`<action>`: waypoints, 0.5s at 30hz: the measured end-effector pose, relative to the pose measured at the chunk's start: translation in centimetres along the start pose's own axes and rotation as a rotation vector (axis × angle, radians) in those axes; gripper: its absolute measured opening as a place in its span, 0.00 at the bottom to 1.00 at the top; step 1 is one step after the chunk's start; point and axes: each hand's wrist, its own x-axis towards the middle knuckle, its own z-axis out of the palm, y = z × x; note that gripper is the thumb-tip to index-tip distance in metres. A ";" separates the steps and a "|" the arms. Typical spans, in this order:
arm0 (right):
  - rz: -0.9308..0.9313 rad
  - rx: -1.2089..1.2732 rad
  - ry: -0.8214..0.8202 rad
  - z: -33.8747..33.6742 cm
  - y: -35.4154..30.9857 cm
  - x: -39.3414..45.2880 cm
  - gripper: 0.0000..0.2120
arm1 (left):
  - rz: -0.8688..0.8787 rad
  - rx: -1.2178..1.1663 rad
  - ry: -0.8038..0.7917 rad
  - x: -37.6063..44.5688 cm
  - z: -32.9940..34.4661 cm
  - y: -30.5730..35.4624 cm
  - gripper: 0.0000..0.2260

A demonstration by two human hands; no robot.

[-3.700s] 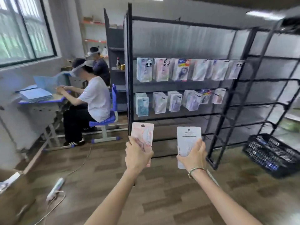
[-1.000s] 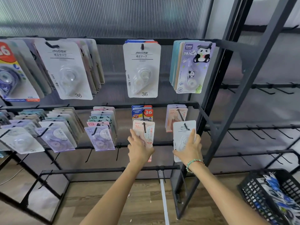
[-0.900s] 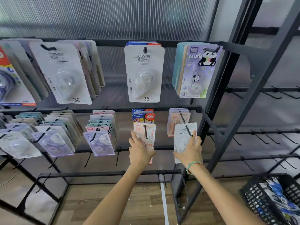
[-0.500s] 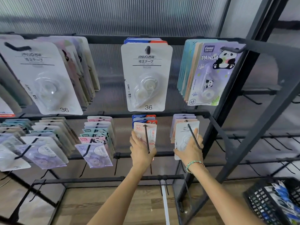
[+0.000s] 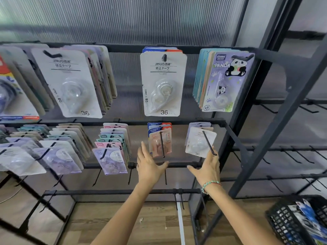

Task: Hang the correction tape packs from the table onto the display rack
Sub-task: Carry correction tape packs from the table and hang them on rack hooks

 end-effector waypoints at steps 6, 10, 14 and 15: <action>-0.165 -0.058 -0.151 -1.4 -2.4 -5.4 0.45 | 0.036 0.060 0.082 -6.0 -4.3 -1.1 0.49; -0.340 -0.038 -0.226 -0.4 -5.8 -9.8 0.41 | -0.015 0.127 0.140 -10.1 -8.7 -3.7 0.44; -0.531 -0.022 -0.312 2.2 -11.7 -14.2 0.39 | -0.114 0.179 0.240 -14.0 -15.5 -8.1 0.41; -0.584 -0.020 -0.336 3.1 -13.5 -15.5 0.38 | -0.144 0.198 0.273 -15.0 -17.6 -9.5 0.41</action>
